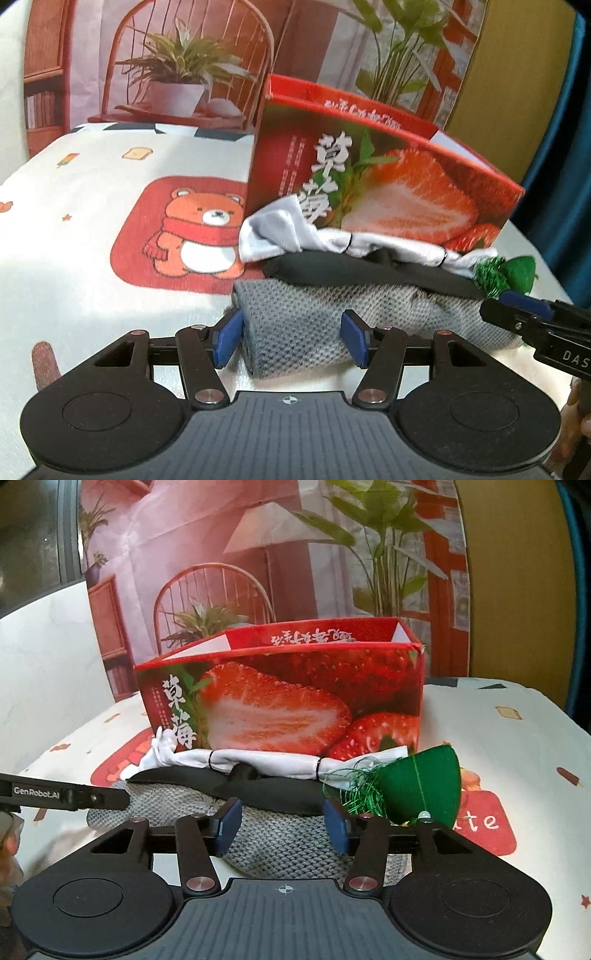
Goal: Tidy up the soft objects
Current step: 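Move both grippers back to the grey knit fabric on the pile, then close both grippers on the grey knit fabric, then lift the grey knit fabric and carry it toward the red box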
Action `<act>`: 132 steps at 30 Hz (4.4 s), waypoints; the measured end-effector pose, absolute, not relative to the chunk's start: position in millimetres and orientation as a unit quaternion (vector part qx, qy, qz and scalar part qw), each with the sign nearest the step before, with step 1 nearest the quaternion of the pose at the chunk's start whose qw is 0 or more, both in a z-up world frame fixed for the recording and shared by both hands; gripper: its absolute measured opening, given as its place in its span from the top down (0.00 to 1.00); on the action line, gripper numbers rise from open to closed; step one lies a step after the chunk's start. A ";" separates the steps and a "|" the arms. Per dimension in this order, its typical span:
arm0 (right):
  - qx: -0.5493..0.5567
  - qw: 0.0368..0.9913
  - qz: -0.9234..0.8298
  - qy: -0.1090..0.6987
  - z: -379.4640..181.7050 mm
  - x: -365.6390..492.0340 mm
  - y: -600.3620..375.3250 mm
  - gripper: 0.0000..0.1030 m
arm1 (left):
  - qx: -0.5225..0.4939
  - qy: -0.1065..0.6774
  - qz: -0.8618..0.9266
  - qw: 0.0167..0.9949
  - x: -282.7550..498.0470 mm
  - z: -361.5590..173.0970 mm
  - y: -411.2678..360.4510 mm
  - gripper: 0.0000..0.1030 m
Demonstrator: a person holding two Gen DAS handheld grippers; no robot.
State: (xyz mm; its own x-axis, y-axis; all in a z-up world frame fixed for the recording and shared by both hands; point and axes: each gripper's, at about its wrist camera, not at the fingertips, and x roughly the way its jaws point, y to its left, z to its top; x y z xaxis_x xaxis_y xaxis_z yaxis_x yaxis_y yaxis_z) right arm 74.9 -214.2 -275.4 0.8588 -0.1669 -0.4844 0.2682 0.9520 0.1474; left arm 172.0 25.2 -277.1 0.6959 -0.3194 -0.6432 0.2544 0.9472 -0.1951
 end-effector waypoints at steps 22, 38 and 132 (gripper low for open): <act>0.136 0.942 -0.164 0.258 -276.9 61.9 -222.1 0.41 | -0.036 0.361 -0.151 0.920 169.9 -285.8 26.7 0.66; 0.172 0.924 -0.199 0.278 -300.4 60.0 -240.6 0.38 | -0.017 0.354 -0.154 0.922 169.2 -286.2 24.0 0.63; 0.121 0.978 -0.127 0.116 -156.2 142.4 -305.7 0.89 | 0.014 0.161 -0.164 0.973 241.8 -140.1 -37.0 0.84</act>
